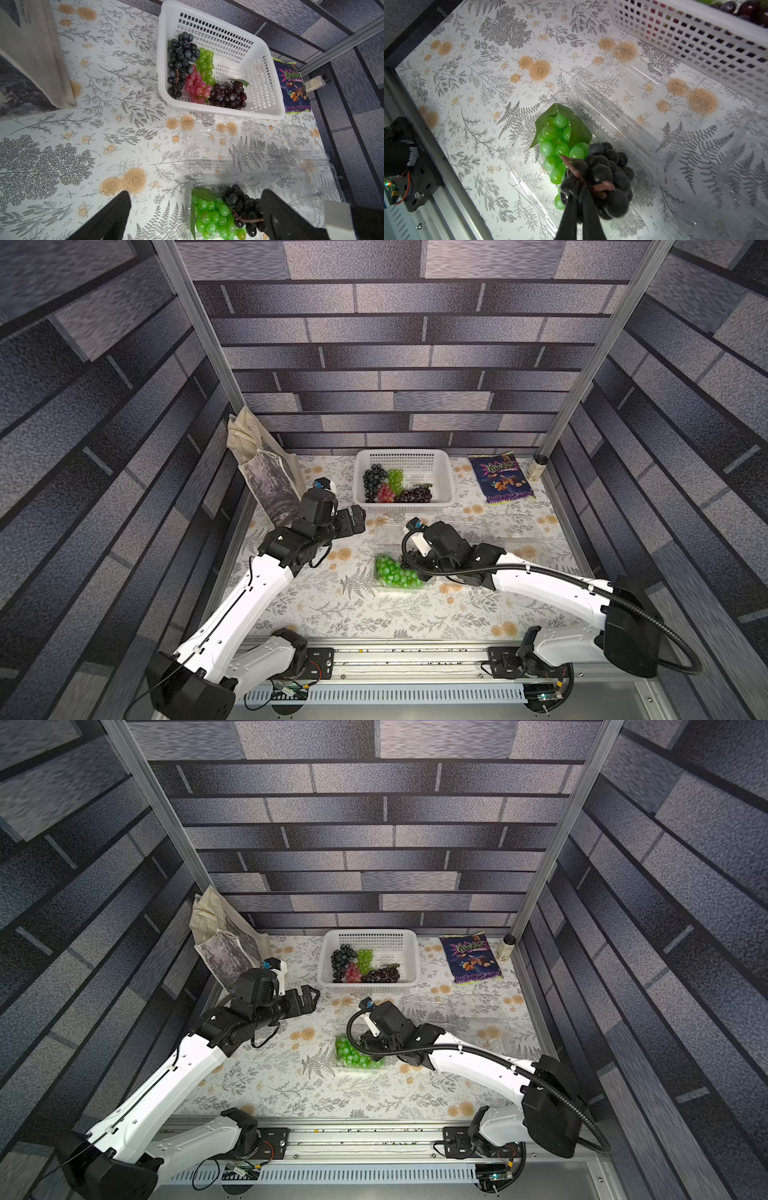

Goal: Pack grapes into containers
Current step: Place the grape into the packing box.

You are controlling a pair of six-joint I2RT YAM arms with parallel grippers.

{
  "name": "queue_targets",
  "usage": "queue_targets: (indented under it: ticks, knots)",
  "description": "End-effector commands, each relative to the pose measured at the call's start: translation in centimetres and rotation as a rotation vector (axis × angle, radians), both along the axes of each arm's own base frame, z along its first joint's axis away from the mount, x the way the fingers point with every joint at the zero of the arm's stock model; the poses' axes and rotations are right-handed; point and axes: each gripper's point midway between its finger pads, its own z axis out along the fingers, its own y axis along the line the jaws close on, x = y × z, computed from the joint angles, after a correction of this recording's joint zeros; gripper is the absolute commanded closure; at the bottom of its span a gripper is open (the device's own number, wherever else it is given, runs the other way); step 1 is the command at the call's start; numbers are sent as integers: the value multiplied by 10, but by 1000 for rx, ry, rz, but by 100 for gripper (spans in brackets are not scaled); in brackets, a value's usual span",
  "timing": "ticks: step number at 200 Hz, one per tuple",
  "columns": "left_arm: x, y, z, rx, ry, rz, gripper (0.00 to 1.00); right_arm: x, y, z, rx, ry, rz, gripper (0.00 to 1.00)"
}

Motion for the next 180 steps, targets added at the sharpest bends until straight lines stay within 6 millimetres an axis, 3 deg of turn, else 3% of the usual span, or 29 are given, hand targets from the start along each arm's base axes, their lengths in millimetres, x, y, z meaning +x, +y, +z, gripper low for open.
queue_targets:
  ticks: [1, 52, 92, 100, 121, 145, 180]
  knots:
    - [-2, 3, -5, 23, 8, 7, 0, -3, 20, 6, 25, -7, 49, 100]
    - [-2, 2, -6, 24, 9, 5, 0, -12, 37, -11, 11, 33, 90, 100]
    - [-1, 2, -6, 27, 11, 4, 0, -14, 43, -13, 31, 50, 100, 79]
    - [-1, 2, -6, 28, 9, 4, 0, -14, 43, -11, 35, 46, 99, 70]
    - [-1, 3, -7, 31, 11, 5, 0, -14, 43, -5, 50, 37, 103, 60]
    - [-1, 3, -7, 33, 12, 5, 0, -16, 41, 7, 76, 29, 106, 54]
    - [-1, 2, -7, 36, 14, 2, 0, -18, 30, 42, 139, -26, 84, 48]
